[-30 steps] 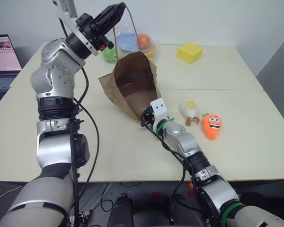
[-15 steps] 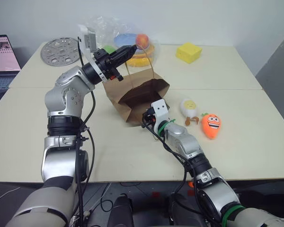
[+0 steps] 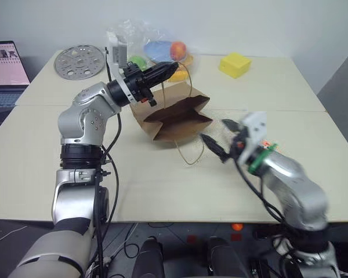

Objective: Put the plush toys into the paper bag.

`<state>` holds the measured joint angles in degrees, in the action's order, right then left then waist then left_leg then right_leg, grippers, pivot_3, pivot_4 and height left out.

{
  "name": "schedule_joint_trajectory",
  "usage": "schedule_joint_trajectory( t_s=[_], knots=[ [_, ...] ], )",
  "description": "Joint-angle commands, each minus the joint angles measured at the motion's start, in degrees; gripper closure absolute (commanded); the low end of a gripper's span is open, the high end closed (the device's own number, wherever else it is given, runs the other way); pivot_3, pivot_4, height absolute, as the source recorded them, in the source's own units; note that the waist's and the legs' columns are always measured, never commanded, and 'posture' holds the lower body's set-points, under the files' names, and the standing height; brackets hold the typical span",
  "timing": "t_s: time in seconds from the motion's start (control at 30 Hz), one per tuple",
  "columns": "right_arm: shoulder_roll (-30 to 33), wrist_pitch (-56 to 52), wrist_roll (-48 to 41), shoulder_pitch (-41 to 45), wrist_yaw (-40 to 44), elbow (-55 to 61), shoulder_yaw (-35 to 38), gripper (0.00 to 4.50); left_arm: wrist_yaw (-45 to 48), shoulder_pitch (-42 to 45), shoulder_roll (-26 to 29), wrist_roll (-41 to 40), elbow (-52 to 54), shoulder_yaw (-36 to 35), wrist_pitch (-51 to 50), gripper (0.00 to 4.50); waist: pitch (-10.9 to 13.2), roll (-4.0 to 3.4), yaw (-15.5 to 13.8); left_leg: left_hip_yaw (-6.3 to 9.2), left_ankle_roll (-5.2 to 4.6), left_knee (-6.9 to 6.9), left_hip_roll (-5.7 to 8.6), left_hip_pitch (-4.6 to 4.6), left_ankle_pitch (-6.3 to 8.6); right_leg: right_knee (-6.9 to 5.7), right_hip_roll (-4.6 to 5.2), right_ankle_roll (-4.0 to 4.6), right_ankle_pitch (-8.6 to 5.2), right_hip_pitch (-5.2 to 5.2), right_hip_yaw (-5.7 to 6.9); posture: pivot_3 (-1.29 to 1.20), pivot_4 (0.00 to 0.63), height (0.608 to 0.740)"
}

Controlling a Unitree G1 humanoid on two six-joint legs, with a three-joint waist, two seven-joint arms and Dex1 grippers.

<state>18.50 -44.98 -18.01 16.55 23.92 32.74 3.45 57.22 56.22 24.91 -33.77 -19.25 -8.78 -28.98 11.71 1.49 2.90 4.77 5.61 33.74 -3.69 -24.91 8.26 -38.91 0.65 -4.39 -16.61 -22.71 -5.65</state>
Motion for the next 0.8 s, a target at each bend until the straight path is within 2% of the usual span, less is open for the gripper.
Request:
schedule_joint_trajectory(
  t_s=[0.03, 0.2, 0.57, 0.67, 0.8],
  knots=[
    [3.37, -3.32, 2.93, -3.37, -5.34, 5.7, 6.42, 0.04, 0.87, 0.48, 0.24, -1.0, 2.51, -0.26, -0.42, 4.5, 0.0, 0.0, 0.02, -0.02, 0.0, 0.03, 0.0, 0.0, 0.0, 0.0, 0.0, 0.0, 0.0, 0.0, -0.01, 0.0, 0.15, 0.74],
    [2.46, -7.22, 4.92, -8.7, -10.95, 3.36, 8.35, 0.04, 1.78, 0.37, 0.32, -0.87, 2.42, -0.12, -0.8, 4.5, 0.0, 0.0, 0.42, -0.04, -0.01, 0.07, -0.02, 0.06, -0.01, -0.05, -0.01, 0.0, -0.01, 0.0, -0.06, 0.0, 0.15, 0.74],
    [-2.42, -4.33, 7.39, -11.22, -15.97, -3.59, 6.05, 0.04, 1.92, 0.08, 1.09, -0.76, 3.28, 0.0, -1.35, 4.5, 0.0, 0.0, 0.38, -0.08, -0.01, 0.07, -0.01, 0.04, -0.01, -0.03, -0.01, -0.01, -0.01, 0.0, -0.1, 0.0, 0.15, 0.74],
    [-2.5, -2.59, 7.83, -12.33, -15.89, -3.7, 6.39, 0.66, 1.7, -0.44, 1.21, -1.0, 4.07, -0.16, -1.88, 4.5, 0.0, 0.0, 0.38, -0.08, -0.01, 0.07, -0.01, 0.04, -0.01, -0.02, -0.01, -0.01, -0.01, 0.0, -0.09, 0.0, 0.15, 0.74],
    [-1.73, -0.74, 8.18, -12.76, -14.99, -4.11, 5.63, 2.12, 1.58, -0.63, 1.24, -0.8, 4.46, -0.13, -1.79, 4.5, 0.0, 0.0, 0.4, -0.08, -0.01, 0.07, -0.01, 0.05, -0.01, -0.03, -0.01, -0.01, -0.01, 0.0, -0.09, 0.0, 0.15, 0.74]
  ],
)
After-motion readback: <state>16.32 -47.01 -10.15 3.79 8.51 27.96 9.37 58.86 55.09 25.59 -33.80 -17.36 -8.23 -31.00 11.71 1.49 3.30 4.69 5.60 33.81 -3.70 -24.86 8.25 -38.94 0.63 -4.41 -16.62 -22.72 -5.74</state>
